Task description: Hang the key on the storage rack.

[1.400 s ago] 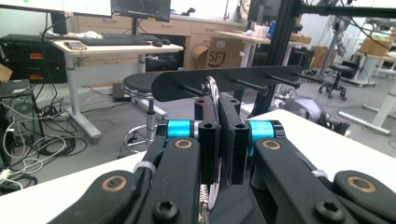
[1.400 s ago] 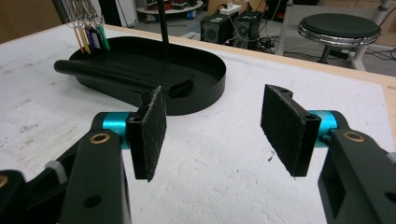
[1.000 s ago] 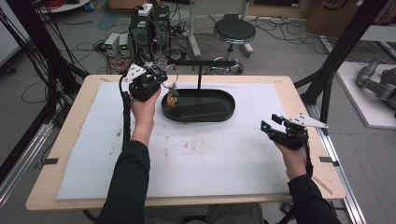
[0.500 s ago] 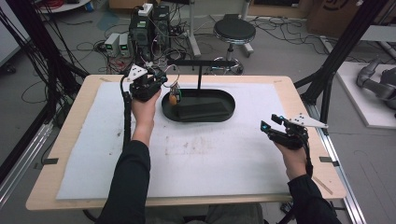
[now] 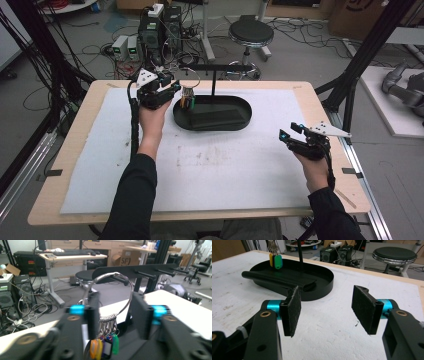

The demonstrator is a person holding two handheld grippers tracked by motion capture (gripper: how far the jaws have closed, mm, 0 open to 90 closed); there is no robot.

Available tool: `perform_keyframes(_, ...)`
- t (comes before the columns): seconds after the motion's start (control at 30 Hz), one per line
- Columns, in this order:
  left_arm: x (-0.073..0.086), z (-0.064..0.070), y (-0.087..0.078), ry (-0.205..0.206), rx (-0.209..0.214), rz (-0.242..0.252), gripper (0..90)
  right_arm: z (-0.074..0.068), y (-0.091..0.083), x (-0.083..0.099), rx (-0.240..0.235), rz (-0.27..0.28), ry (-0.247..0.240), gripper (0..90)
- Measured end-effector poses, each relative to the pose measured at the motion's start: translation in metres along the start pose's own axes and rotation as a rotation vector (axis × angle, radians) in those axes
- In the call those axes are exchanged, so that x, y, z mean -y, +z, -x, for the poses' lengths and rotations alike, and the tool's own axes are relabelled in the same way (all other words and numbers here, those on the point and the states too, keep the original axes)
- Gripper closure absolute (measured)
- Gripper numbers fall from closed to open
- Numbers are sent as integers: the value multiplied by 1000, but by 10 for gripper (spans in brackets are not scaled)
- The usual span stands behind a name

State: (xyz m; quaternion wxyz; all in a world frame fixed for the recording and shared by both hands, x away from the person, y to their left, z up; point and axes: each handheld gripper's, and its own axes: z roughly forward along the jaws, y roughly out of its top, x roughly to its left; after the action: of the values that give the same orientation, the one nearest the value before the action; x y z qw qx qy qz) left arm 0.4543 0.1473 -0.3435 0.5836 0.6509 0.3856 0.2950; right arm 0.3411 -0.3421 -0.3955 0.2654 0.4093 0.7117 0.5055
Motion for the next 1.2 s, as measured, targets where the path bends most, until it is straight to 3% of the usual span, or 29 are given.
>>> perform_keyframes(0.13,3,7,-14,44,-10,21,405,0,0,0,-1,-1,-4,412)
perform_keyframes(0.37,11,14,-42,65,6,37,278,3,0,2,0,-5,6,405)
perform_keyframes(0.5,21,22,-69,62,34,13,237,4,0,2,-7,-8,8,385)
perform_keyframes(0.67,35,31,-94,97,64,-15,237,3,4,2,-12,-12,5,369)
perform_keyframes(0.93,64,34,-124,135,56,-60,233,4,6,2,4,-19,4,361)
perform_keyframes(1.03,75,30,-131,131,38,-65,234,4,6,2,12,-20,2,353)
perform_keyframes(1.13,81,23,-135,81,25,-71,233,5,5,2,18,-23,2,349)
perform_keyframes(1.2,81,20,-138,70,16,-63,234,5,5,2,23,-24,3,346)
